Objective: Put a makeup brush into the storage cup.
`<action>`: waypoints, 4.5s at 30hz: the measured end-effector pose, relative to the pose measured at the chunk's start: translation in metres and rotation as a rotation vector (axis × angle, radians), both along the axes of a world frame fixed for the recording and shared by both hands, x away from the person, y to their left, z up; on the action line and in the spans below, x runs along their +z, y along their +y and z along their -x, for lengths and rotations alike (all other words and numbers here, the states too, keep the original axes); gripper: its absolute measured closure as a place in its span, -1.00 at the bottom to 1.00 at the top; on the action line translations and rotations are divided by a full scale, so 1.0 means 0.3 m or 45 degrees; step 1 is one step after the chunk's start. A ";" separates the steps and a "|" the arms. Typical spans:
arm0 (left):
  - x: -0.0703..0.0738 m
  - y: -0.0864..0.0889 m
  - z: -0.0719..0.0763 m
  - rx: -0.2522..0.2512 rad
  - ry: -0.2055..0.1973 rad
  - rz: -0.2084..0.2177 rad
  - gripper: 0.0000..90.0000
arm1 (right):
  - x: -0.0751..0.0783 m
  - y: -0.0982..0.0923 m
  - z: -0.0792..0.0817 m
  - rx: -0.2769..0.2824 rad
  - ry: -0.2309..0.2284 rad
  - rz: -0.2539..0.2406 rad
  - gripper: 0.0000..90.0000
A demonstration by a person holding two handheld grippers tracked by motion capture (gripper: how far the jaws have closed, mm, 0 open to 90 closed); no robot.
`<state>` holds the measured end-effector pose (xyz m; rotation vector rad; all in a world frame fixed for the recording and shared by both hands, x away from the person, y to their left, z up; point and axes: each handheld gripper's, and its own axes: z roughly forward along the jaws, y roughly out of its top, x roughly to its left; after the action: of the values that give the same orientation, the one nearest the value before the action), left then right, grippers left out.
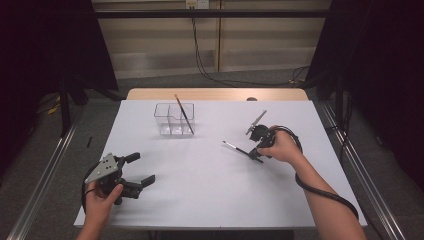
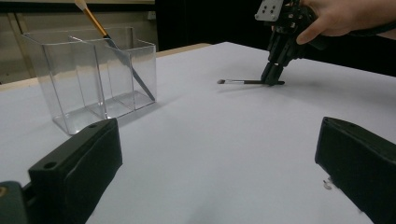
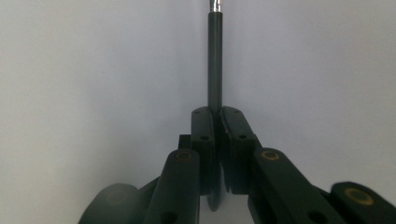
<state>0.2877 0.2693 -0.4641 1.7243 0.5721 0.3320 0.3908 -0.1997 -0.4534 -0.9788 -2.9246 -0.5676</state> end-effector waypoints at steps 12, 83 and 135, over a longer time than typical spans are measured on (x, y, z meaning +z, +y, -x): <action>0.000 0.004 0.001 0.006 0.001 -0.006 -0.99 | 0.034 -0.032 0.038 -0.073 -0.152 -0.307 0.88; 0.003 -0.004 0.002 0.001 0.004 0.003 -0.99 | 0.010 -0.008 0.268 -0.059 -0.425 -1.071 0.88; 0.069 -0.190 -0.063 -0.148 0.027 0.068 -1.00 | 0.004 0.041 0.296 0.008 -0.412 -1.108 0.88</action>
<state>0.3065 0.2124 -0.4434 1.7033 0.4891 0.2147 0.3019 -0.1875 -0.4522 -0.7816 -2.4029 -1.9048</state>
